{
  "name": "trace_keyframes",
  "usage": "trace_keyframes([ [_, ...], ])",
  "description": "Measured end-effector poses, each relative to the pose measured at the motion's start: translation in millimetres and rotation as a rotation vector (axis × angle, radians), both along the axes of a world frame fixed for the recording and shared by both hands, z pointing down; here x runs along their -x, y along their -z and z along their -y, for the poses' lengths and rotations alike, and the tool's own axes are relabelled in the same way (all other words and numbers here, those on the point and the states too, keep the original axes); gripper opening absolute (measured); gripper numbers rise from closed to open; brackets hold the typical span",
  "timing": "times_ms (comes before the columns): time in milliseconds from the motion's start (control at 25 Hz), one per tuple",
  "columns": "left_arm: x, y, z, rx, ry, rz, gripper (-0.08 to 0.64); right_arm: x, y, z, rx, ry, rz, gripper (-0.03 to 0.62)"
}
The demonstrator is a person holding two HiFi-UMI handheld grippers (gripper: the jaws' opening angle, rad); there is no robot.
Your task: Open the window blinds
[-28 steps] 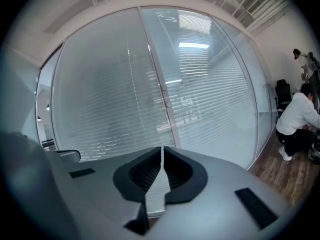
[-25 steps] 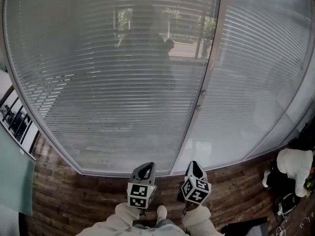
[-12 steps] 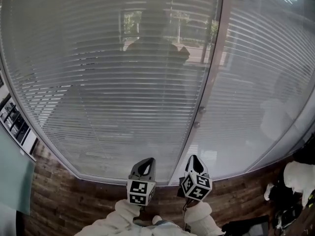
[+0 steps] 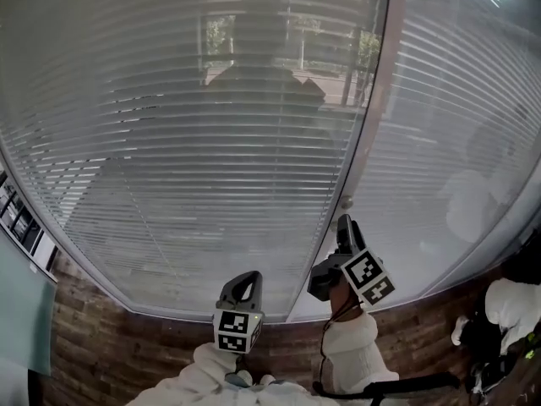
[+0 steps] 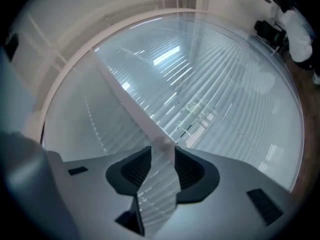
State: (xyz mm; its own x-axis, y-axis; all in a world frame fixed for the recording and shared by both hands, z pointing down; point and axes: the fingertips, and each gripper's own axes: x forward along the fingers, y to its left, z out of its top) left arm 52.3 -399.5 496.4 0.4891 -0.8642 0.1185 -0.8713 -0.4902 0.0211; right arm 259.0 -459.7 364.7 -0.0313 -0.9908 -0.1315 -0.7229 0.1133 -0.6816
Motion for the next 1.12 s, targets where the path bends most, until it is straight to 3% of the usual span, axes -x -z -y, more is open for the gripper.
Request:
trace_keyframes([
  [160,10.5,-2.9,11.9,0.009,0.007,-0.008,0.0,-7.8,5.0,22.8,0.013,-0.01,0.129,0.133],
  [400,18.2,-1.1,25.1,0.023,0.009,-0.019,0.0,-8.3,8.9,42.7,0.04,0.079,0.501,0.135],
  [560,20.9,-6.0,29.3,0.02,0.001,-0.011,0.0,-9.4,-1.7,49.8,0.089,0.109,0.562,0.133],
  [680,22.9,-6.0,31.5,0.019,-0.001,-0.011,0.0,-9.5,-0.3,49.4,0.094,0.108,0.492,0.132],
  [760,23.8,-5.6,32.5,0.018,-0.004,-0.012,0.0,-8.8,3.0,49.7,0.101,0.092,0.389,0.13],
  [1120,31.8,-8.1,30.4,0.011,-0.008,-0.008,0.0,-1.2,7.1,50.3,0.191,0.05,-0.352,0.129],
])
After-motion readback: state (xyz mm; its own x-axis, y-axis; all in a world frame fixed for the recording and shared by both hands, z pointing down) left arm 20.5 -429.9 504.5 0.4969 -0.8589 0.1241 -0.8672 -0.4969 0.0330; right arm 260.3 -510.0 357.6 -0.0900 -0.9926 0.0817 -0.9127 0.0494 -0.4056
